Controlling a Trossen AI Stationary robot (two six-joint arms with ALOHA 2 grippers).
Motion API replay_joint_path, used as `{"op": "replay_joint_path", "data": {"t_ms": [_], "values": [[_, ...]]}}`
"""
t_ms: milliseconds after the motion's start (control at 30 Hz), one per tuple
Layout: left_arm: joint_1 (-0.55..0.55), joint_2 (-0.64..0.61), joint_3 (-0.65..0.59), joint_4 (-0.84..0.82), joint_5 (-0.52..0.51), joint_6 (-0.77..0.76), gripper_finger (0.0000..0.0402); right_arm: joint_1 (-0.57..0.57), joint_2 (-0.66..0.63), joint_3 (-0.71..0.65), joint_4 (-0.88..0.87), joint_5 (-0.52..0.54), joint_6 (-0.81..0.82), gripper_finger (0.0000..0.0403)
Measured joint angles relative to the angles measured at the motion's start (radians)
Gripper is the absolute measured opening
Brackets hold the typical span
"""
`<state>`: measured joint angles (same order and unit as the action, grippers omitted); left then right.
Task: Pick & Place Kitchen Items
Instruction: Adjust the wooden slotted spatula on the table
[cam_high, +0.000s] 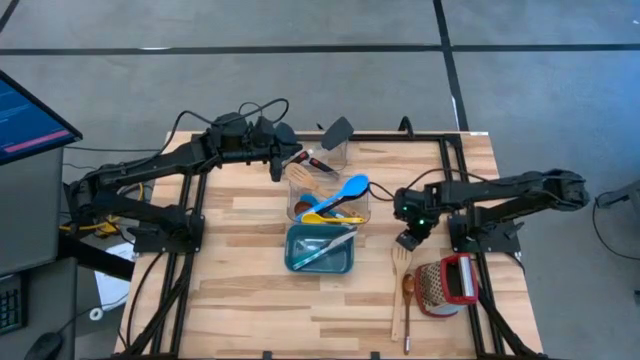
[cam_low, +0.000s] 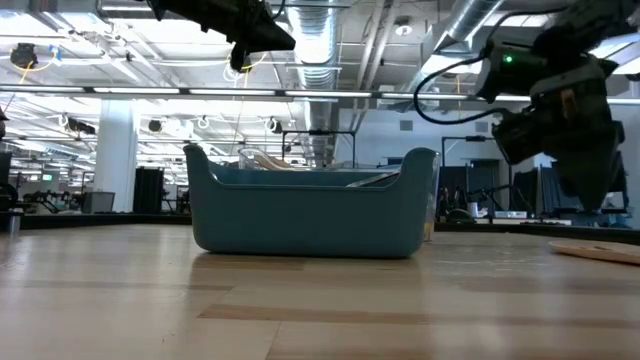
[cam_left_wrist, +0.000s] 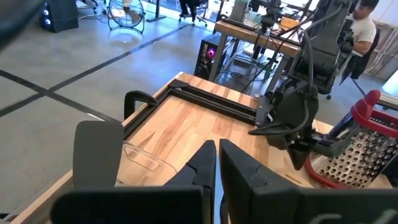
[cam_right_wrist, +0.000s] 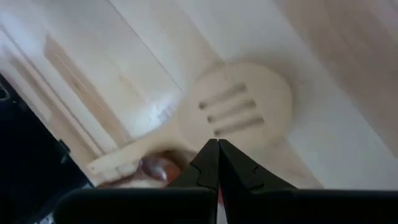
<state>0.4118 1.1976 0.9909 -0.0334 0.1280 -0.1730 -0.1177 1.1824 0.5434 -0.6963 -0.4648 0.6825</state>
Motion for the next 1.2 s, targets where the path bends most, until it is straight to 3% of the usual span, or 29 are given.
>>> {"op": "replay_joint_path", "data": {"t_ms": [367, 833, 1200], "values": [[0.000, 0.000, 0.000, 0.001, 0.000, 0.000, 0.0007, 0.000, 0.024, -0.079, 0.151, 0.023, 0.016, 0.0000], [0.000, 0.000, 0.000, 0.001, 0.000, 0.000, 0.0007, 0.023, 0.188, -0.076, 0.290, 0.044, -0.007, 0.0000], [0.000, 0.000, 0.000, 0.001, 0.000, 0.000, 0.0007, -0.096, 0.235, -0.074, 0.408, 0.135, -0.010, 0.0000]]}}
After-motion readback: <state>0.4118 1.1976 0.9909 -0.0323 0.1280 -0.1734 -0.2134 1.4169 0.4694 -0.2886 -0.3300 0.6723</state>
